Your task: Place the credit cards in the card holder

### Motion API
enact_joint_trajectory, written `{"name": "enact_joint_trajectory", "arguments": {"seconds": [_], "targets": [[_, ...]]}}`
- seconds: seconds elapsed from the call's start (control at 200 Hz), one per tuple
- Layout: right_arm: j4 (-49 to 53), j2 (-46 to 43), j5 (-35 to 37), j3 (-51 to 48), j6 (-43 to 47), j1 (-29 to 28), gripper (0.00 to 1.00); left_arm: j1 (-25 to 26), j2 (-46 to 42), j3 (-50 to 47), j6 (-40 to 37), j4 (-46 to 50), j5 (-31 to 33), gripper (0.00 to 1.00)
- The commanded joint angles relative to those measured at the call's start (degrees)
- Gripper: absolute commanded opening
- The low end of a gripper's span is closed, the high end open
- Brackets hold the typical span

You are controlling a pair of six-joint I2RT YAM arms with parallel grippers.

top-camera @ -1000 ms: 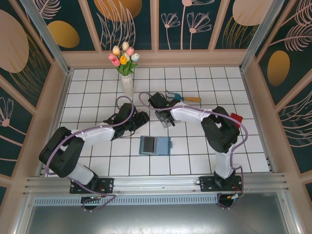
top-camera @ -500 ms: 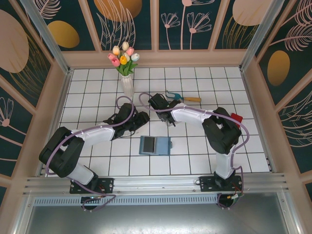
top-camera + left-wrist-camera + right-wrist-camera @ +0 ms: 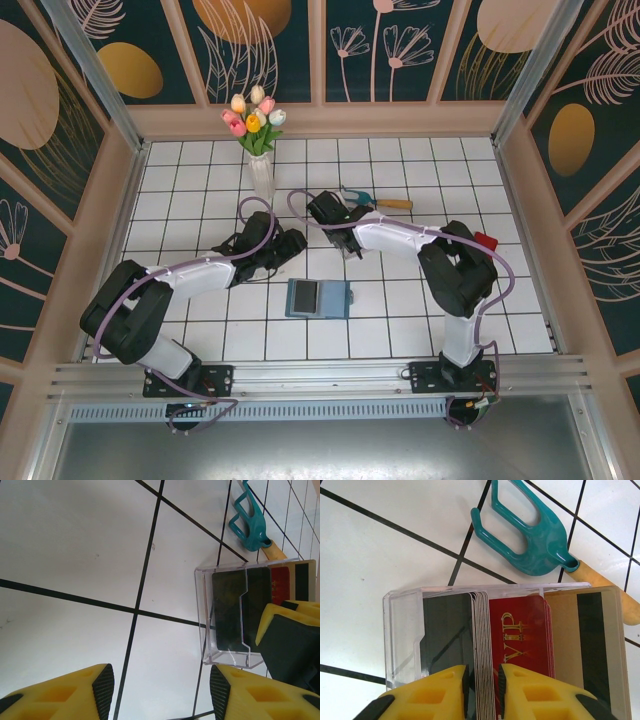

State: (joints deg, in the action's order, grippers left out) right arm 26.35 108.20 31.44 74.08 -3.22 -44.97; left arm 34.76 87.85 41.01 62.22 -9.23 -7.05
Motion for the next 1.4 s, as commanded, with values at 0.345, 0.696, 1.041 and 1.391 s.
{"name": "enact_joint_trajectory", "arguments": {"seconds": [0.345, 0.696, 1.041, 1.391], "targets": [[0.46, -4.09, 2.07, -1.58, 0.85, 0.67, 0.17, -0.45, 0.74, 0.07, 0.54, -1.22, -0.69, 0.56], [0.82, -4.43, -3.39, -1.57, 0.31, 1.7, 0.18, -0.42, 0.83, -0.06, 0.54, -1.38, -0.91, 0.56], [0.96, -0.46, -8.34, -0.84, 0.15, 3.73, 0.37, -0.41, 3.11, 1.61, 0.19, -2.87, -3.63, 0.58], [1.78, 1.8, -17.12, -1.0, -3.02, 3.48, 0.14, -0.43, 3.46, 1.45, 0.41, -2.79, -3.59, 0.58]]}}
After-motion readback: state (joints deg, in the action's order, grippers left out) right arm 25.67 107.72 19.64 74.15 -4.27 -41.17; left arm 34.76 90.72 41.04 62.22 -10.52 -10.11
